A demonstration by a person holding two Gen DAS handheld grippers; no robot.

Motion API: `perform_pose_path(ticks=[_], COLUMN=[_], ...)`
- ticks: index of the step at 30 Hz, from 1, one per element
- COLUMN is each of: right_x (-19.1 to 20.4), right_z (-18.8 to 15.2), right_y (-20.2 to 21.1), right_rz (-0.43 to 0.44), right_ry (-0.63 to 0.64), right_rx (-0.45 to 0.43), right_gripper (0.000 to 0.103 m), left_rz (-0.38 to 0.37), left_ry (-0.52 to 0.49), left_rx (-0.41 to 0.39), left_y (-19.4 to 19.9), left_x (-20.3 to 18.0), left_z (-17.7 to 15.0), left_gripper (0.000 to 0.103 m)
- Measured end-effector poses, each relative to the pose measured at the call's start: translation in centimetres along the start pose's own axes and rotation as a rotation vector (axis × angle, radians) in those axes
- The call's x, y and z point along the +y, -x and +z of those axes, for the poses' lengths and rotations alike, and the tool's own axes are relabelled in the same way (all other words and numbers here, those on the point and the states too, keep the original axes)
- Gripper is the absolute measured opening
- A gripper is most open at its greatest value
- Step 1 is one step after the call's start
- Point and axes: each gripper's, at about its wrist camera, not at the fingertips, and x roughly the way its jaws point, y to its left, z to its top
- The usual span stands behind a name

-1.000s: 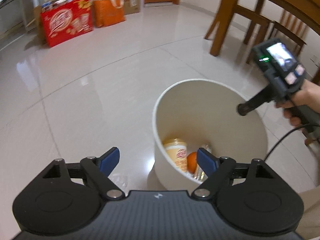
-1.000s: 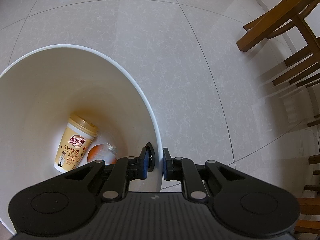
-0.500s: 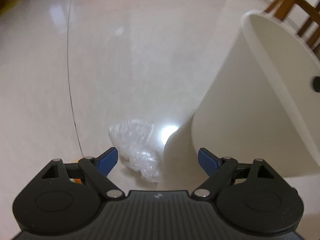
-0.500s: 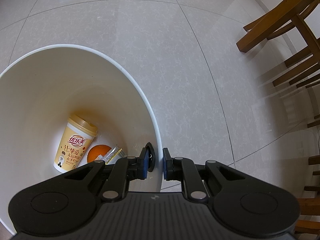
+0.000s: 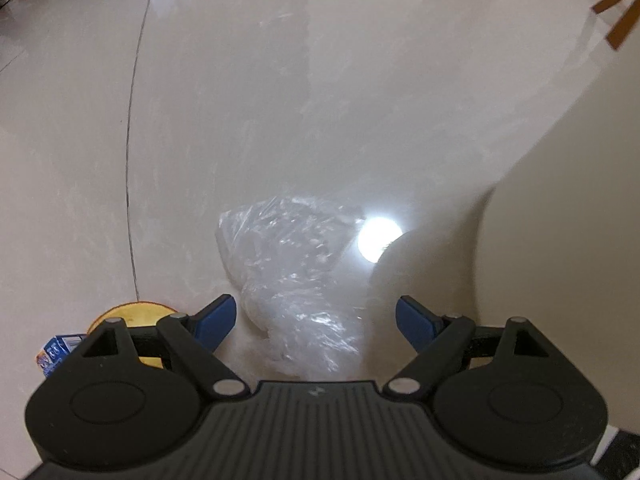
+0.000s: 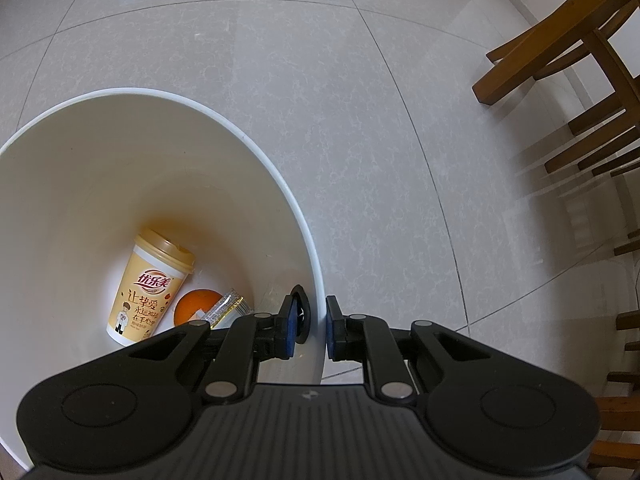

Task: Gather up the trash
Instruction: 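Lower the left gripper onto the clear plastic bag and grasp it, then carry the plastic bag over the wastebasket and open the left gripper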

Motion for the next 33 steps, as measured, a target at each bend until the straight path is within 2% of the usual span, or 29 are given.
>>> perform_pose_path(ticks=[3, 9, 10, 14, 16, 27, 33], right_x=[-0.1, 0.0, 0.0, 0.1, 0.1, 0.1, 0.1], right_z=[-0.1, -0.2, -0.2, -0.2, -0.2, -0.2, -0.2], right_y=[0.0, 0.0, 0.0, 0.0, 0.0, -0.1, -0.1], right_rz=[0.003, 0.001, 0.001, 0.001, 0.002, 0.002, 0.002], right_ry=[-0.002, 0.003, 0.001, 0.0, -0.001, -0.001, -0.002], right_rx=[0.0, -0.003, -0.003, -0.002, -0.002, -0.003, -0.004], right_gripper=[0.017, 0.017, 0.017, 0.017, 0.017, 0.017, 0.017], left_rz=[0.01, 0.013, 0.015, 0.001, -0.002, -0.02, -0.027], left_ry=[0.02, 0.038, 0.036, 0.017, 0.004, -0.053, -0.125], left_rx=[0.003, 0.005, 0.006, 0.007, 0.005, 0.001, 0.006], left_y=[-1.0, -1.8, -1.9, -1.8, -1.6, 1.0, 5.5], left_x=[0.1, 0.4, 0.8, 0.7, 0.8, 1.4, 2.4], left_z=[-0.1, -0.1, -0.2, -0.3, -0.3, -0.6, 0.0], left_gripper=[0.086, 0.076, 0.071, 0.059, 0.048, 0.046, 0.046])
